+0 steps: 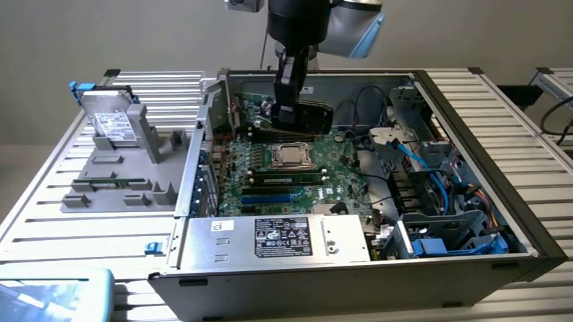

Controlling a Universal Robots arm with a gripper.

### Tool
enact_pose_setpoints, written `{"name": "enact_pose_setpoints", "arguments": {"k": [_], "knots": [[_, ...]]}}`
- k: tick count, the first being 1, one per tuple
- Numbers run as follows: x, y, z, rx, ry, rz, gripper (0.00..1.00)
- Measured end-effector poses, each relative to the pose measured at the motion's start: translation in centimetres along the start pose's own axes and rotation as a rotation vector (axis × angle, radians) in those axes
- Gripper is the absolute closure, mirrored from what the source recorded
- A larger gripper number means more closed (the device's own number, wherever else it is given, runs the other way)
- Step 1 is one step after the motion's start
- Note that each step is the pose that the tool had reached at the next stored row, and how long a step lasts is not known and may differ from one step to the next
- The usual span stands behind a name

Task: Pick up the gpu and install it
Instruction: 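Insert the gpu into the slot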

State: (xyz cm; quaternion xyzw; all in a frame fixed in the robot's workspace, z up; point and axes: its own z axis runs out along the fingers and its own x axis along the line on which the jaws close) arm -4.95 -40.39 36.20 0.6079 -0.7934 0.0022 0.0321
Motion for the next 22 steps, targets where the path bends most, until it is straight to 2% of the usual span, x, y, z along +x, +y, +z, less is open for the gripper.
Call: {"name": "enact_pose_setpoints", "arguments": {"k": [13,15,17,21,22], "knots": [[-0.04,-0.03,0.72,0.0124,0.0082,-0.231,0.72],[-0.03,-0.03,0.86,0.0131,0.0087,-0.249,0.72],[-0.02,-0.04,0.93,0.0124,0.0127,-0.258,0.72],[0.00,-0.04,0.94,0.0123,0.0127,-0.258,0.72],[0.01,-0.03,0.98,0.0126,0.0142,-0.258,0.72]]}}
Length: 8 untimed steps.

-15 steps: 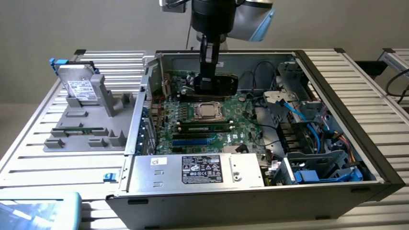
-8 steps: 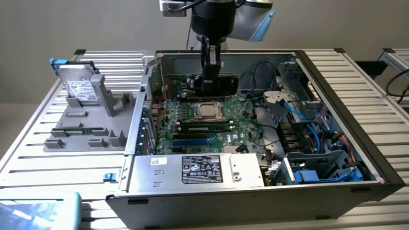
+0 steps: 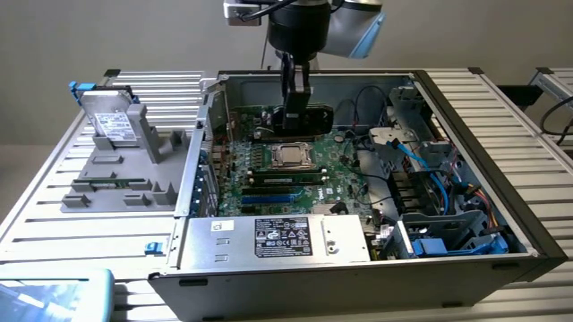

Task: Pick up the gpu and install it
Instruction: 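Insert the gpu into the slot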

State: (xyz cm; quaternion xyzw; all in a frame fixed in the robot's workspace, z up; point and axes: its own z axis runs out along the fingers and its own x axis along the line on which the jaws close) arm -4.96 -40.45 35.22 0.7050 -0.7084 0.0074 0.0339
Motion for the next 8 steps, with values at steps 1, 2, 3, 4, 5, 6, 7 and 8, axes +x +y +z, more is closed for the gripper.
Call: {"name": "enact_pose_setpoints", "arguments": {"k": [1,2,3,4,5,6,7,8], "knots": [[0.02,0.01,0.04,-0.0001,0.0050,0.000,0.72],[0.05,0.03,0.08,0.0001,0.0104,0.000,0.72],[0.09,0.06,0.13,0.0001,0.0170,0.001,0.72],[0.14,0.11,0.17,0.0002,0.0226,0.001,0.72],[0.19,0.20,0.22,0.0002,0.0283,0.001,0.72],[0.24,0.30,0.28,0.0002,0.0327,0.001,0.72],[0.29,0.40,0.36,0.0002,0.0358,0.001,0.72],[0.31,0.53,0.46,0.0002,0.0381,0.001,0.72]]}}
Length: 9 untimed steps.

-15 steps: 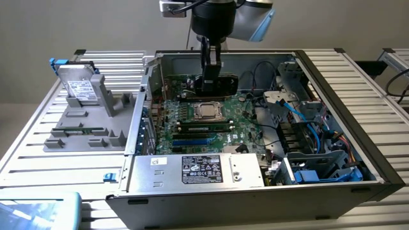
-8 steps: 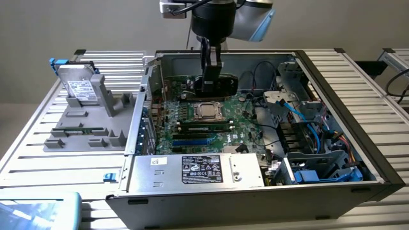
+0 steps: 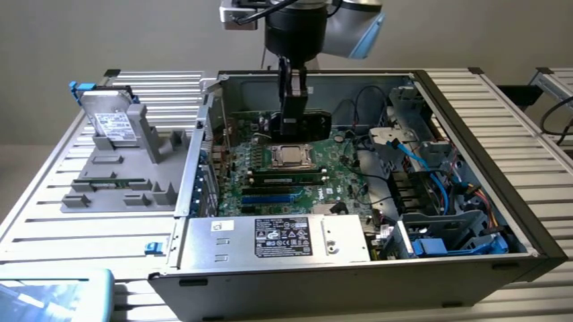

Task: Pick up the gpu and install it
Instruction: 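Insert the gpu into the slot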

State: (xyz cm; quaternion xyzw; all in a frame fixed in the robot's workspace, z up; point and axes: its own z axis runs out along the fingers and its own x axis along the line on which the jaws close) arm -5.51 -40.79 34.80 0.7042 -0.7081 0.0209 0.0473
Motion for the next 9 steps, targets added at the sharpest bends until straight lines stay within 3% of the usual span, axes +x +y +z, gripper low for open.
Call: {"name": "enact_pose_setpoints", "arguments": {"k": [5,8,9], "knots": [[0.1,0.36,0.87,-0.0016,0.0016,0.002,0.72],[0.6,0.39,1.28,-0.0103,0.0014,0.002,0.72],[0.7,0.39,1.39,-0.0163,0.0017,0.001,0.72]]}}
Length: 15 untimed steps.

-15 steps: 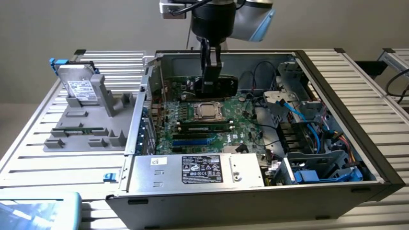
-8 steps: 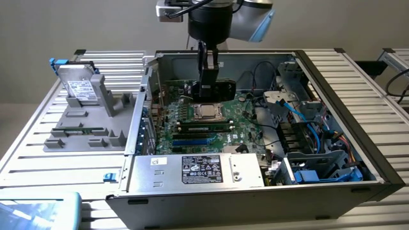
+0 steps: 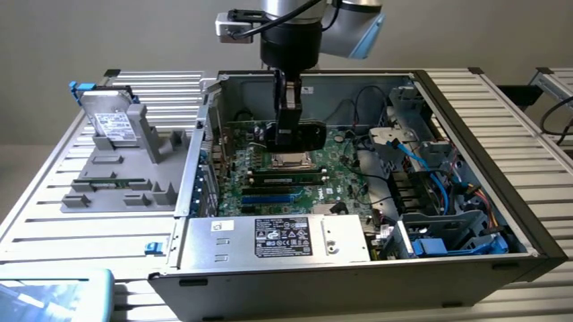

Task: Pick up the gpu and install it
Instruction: 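Insert the gpu into the slot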

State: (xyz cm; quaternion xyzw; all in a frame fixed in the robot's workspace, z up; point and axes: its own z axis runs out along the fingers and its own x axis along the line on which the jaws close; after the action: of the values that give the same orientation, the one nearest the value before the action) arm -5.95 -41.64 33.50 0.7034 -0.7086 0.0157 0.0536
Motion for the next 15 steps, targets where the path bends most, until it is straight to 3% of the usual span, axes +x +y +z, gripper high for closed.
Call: {"name": "enact_pose_setpoints", "arguments": {"k": [3,9,15], "knots": [[0.5,-0.03,0.56,-0.0017,-0.0017,0.002,0.72],[1.0,-0.07,1.53,-0.0029,-0.0153,0.014,0.72],[1.0,-0.07,1.90,-0.0031,-0.0160,0.015,0.72]]}}
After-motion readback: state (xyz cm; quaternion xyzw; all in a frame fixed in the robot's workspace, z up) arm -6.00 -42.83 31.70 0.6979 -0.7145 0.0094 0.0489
